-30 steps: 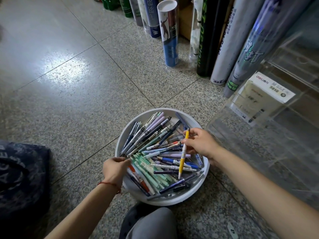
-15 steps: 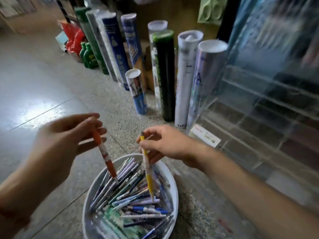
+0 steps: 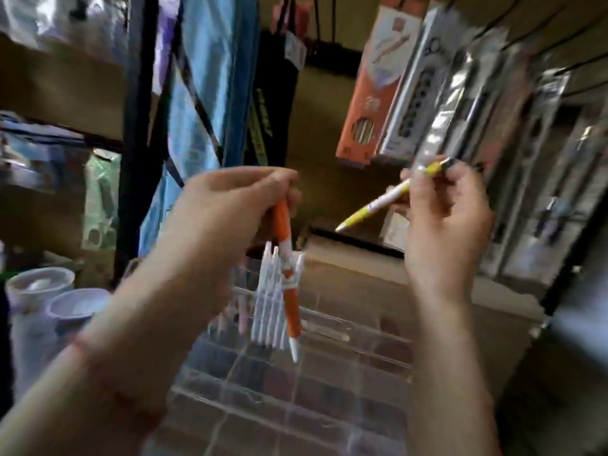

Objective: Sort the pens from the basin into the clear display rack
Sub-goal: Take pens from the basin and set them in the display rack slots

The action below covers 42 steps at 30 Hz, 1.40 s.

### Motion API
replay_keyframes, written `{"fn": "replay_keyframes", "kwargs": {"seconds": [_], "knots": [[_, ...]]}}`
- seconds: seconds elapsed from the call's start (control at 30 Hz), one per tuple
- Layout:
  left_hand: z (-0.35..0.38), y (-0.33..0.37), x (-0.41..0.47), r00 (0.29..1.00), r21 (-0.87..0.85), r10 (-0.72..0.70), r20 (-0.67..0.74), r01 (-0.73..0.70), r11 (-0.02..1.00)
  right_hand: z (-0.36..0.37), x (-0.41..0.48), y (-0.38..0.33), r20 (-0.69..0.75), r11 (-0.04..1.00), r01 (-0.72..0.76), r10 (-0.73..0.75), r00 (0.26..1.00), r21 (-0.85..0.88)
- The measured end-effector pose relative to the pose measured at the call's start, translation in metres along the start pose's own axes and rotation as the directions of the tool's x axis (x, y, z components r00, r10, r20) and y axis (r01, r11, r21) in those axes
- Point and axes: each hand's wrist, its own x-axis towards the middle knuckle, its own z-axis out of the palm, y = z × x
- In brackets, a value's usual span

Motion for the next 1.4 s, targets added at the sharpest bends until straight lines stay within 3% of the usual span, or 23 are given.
{"fn": "replay_keyframes", "kwargs": {"seconds": [0.07, 0.13, 0.33, 0.6, 0.67, 0.73, 0.87, 1.17, 1.4], "knots": [[0.022, -0.014, -0.013, 0.999, -0.017, -0.042, 0.014, 0.042, 0.999, -0.009, -0.001, 0.02, 0.014, 0.993, -0.025, 0.027, 1.0, -0.119], [0.034, -0.024, -0.016, 0.998, 0.039, -0.055, 0.007, 0.054, 0.998, -0.013, -0.008, 0.037, 0.12, 0.977, -0.108, 0.131, 0.984, -0.185], [0.03, -0.048, -0.004, 0.996, 0.204, -0.083, -0.041, 0.09, 0.975, 0.002, -0.026, 0.051, 0.479, 0.927, -0.287, 0.37, 0.796, -0.24], [0.014, -0.061, -0.003, 0.982, 0.174, -0.177, -0.066, 0.186, 0.967, 0.008, -0.034, 0.057, 0.603, 0.849, -0.225, 0.503, 0.619, -0.478], [0.012, -0.061, -0.003, 0.981, 0.15, -0.182, -0.061, 0.189, 0.97, 0.008, -0.034, 0.058, 0.593, 0.84, -0.226, 0.515, 0.619, -0.494], [0.012, -0.059, -0.004, 0.98, 0.129, -0.195, -0.047, 0.199, 0.971, 0.008, -0.035, 0.059, 0.562, 0.849, -0.23, 0.495, 0.662, -0.476], [0.014, -0.063, -0.005, 0.978, 0.141, -0.208, -0.031, 0.21, 0.967, 0.006, -0.034, 0.059, 0.517, 0.883, -0.314, 0.46, 0.722, -0.348], [0.017, -0.074, -0.01, 0.961, 0.168, -0.277, 0.015, 0.271, 0.948, 0.002, -0.028, 0.056, 0.574, 0.86, -0.339, 0.507, 0.643, -0.38], [0.011, -0.074, -0.008, 0.96, 0.177, -0.281, 0.002, 0.276, 0.945, 0.001, -0.028, 0.063, 0.592, 0.796, -0.237, 0.581, 0.559, -0.557]]}}
